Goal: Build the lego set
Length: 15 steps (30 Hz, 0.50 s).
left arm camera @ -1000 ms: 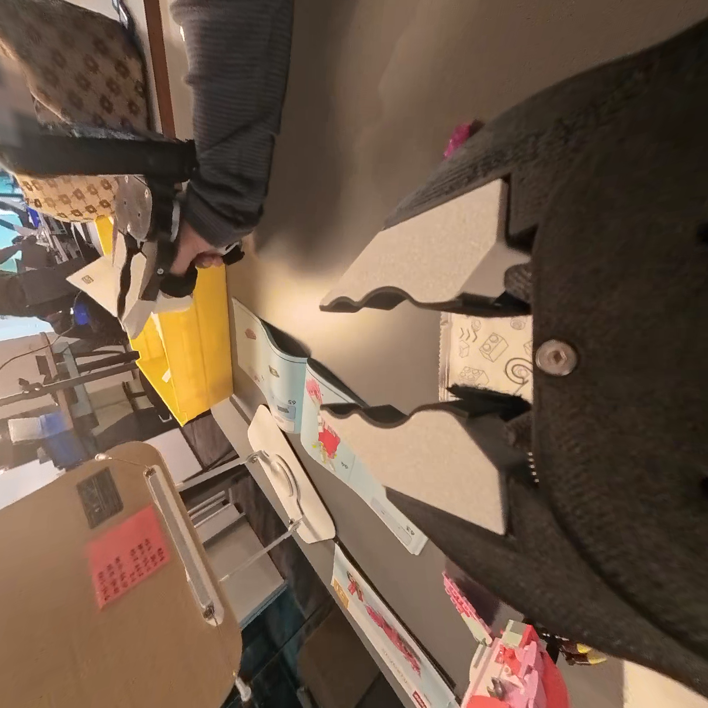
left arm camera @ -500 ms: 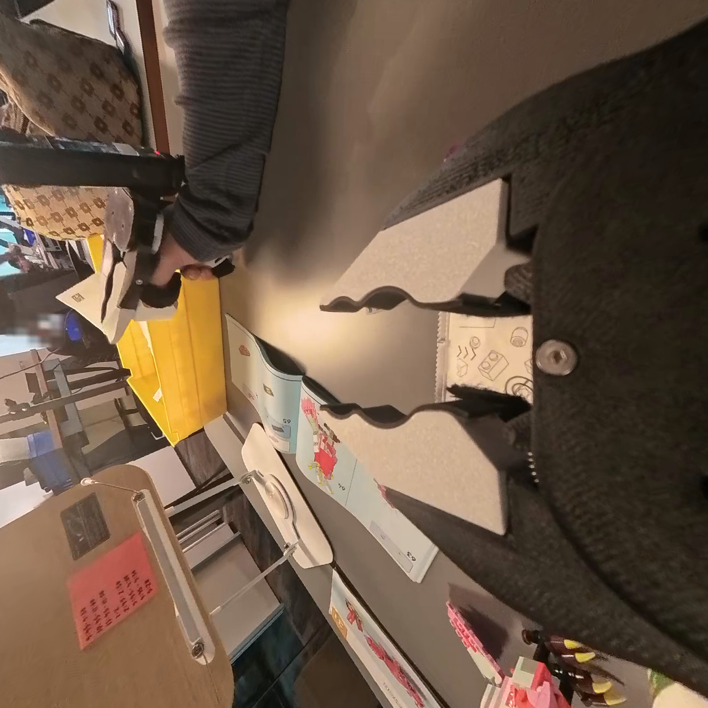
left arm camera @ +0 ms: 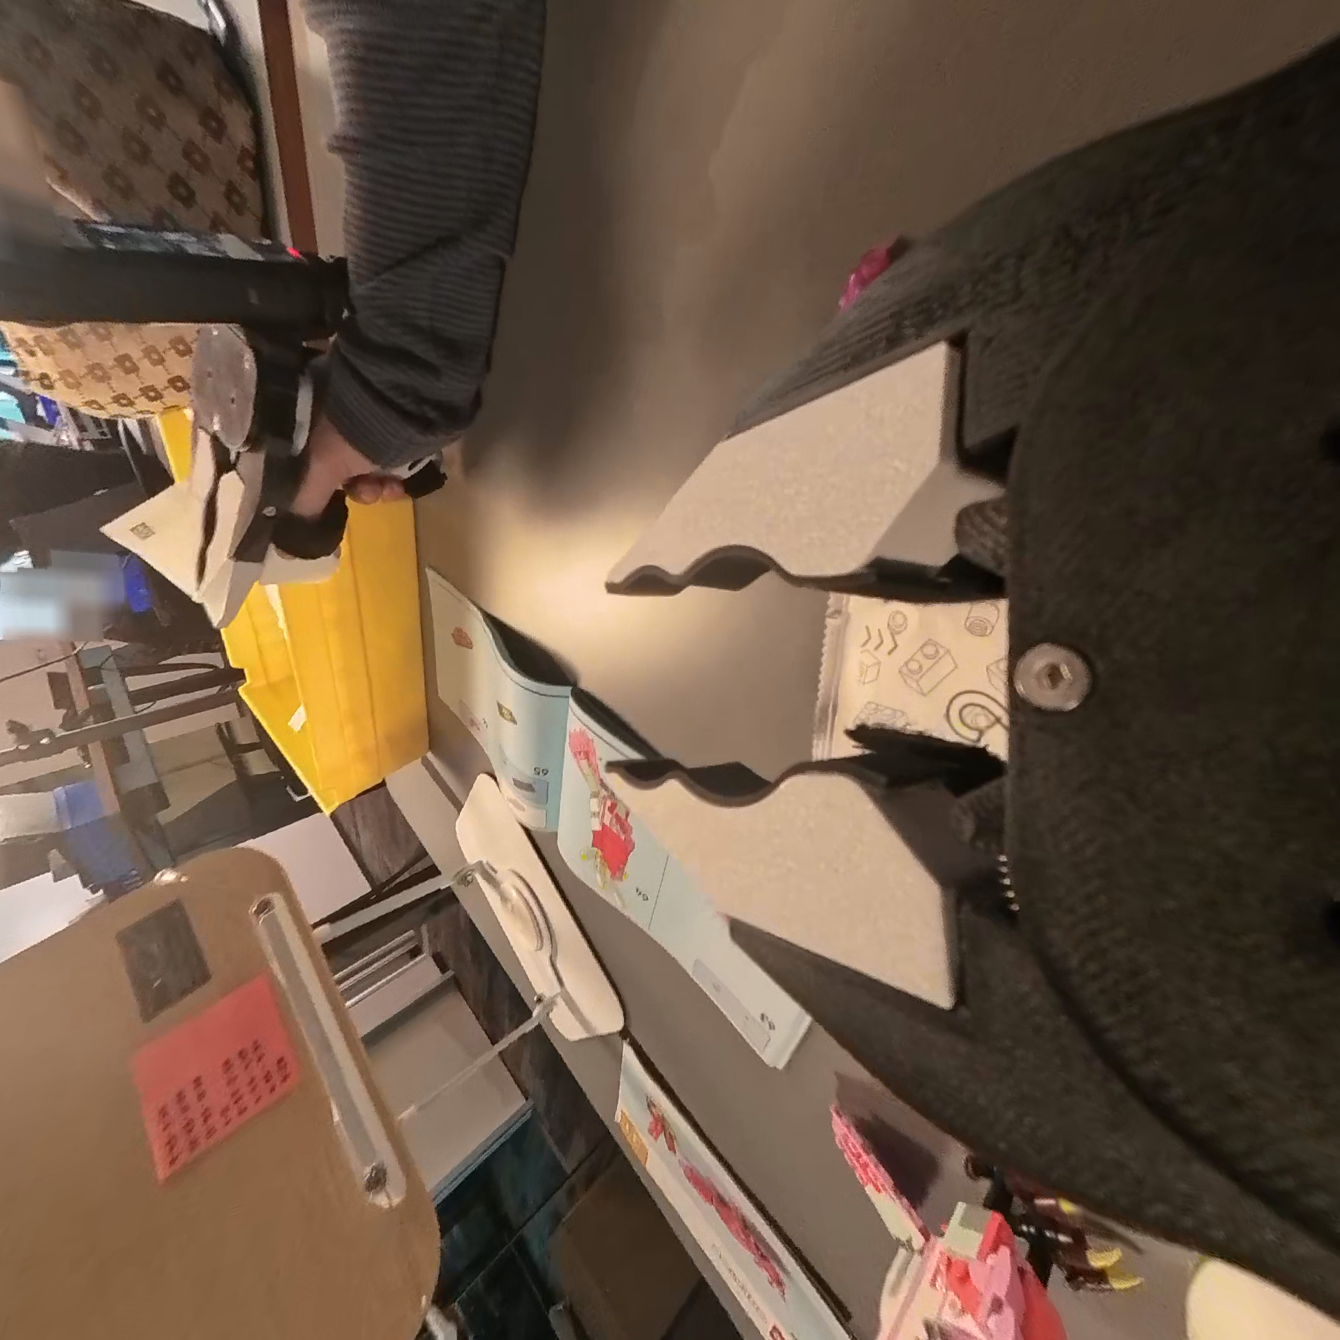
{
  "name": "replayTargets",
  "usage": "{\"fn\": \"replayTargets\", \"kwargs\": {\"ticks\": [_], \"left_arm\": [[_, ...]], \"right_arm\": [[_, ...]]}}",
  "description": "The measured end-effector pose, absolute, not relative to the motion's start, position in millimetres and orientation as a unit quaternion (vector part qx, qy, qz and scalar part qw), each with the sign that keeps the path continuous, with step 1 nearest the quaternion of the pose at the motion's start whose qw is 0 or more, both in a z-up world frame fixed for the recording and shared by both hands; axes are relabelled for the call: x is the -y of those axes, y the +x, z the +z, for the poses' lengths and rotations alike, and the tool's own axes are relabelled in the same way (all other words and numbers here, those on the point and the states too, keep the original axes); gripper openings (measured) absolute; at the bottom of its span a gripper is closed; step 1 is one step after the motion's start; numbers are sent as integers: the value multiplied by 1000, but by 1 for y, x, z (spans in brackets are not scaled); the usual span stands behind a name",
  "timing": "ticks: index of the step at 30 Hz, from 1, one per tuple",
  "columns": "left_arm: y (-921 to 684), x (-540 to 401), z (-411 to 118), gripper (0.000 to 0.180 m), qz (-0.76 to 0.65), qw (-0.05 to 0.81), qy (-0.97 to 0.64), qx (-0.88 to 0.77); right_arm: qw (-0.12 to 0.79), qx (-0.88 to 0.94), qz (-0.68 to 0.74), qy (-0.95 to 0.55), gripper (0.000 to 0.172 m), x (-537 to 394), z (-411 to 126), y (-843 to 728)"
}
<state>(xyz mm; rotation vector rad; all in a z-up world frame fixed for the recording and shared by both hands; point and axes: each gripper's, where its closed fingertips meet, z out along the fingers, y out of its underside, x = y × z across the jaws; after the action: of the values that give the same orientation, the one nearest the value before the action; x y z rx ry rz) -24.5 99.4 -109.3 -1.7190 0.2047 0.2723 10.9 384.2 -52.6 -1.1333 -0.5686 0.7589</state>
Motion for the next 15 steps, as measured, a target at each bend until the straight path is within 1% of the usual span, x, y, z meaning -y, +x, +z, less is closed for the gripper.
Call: {"fn": "replayTargets", "kwargs": {"ticks": [4,8,15], "left_arm": [[-33,-96,-100,40,139,659,-736,-73],[-39,-98,-108,41,141,642,-751,-65],[-34,-100,-111,41,147,636,-753,-79]], "right_arm": [[740,260,345,-516,0,-384,-52,11],[742,260,347,-512,0,-383,-51,11],[740,256,349,-516,0,-384,-52,11]]}}
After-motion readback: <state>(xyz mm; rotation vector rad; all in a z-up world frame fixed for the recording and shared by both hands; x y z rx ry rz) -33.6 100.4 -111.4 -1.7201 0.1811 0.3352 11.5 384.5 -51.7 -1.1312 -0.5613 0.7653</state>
